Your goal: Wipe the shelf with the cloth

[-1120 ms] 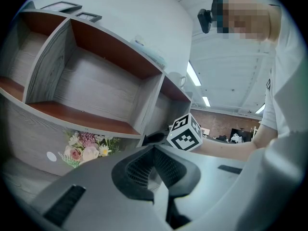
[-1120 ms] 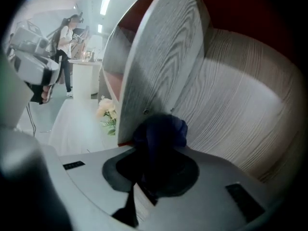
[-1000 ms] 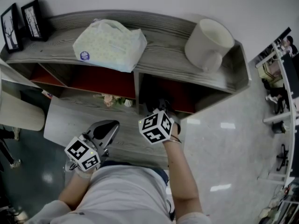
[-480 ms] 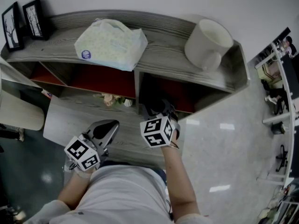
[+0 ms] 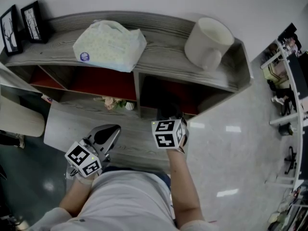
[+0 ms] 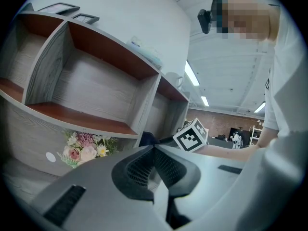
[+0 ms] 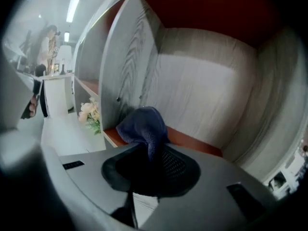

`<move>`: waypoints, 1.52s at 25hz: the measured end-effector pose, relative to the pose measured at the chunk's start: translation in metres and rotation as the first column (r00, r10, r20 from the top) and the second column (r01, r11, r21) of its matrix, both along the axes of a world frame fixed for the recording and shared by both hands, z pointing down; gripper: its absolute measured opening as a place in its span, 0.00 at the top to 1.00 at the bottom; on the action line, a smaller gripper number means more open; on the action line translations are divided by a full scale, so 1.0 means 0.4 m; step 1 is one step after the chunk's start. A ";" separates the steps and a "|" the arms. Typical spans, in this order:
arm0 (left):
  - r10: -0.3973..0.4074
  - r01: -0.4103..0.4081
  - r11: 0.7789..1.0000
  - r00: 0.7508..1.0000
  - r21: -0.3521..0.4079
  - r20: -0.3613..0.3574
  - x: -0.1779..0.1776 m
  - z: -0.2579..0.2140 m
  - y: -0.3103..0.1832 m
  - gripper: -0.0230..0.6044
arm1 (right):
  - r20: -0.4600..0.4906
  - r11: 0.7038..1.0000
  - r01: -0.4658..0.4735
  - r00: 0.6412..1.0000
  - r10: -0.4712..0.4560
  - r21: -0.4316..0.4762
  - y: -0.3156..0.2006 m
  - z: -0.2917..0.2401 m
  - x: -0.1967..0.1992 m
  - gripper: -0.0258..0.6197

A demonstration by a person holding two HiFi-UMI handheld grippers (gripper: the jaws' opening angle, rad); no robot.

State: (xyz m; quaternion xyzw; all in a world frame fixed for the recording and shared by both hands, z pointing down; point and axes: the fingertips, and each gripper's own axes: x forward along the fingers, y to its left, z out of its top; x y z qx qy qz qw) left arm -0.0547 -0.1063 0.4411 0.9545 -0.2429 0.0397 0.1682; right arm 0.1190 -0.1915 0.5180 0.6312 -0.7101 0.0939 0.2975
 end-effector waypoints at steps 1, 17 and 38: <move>0.002 -0.002 1.000 1.000 -0.001 0.001 0.001 0.002 0.000 0.94 | 0.017 1.000 -0.024 1.000 0.024 -0.002 0.008 0.000 0.023 0.84; 0.084 -0.084 0.996 0.996 0.002 0.001 0.060 0.006 -0.003 0.94 | 0.099 0.943 -0.331 0.940 0.327 0.028 0.123 -0.009 0.272 0.85; 0.082 -0.081 0.996 0.996 -0.024 0.021 0.145 0.012 0.070 0.94 | 0.991 0.719 -0.686 -0.128 0.030 -0.111 0.152 -0.040 0.336 0.86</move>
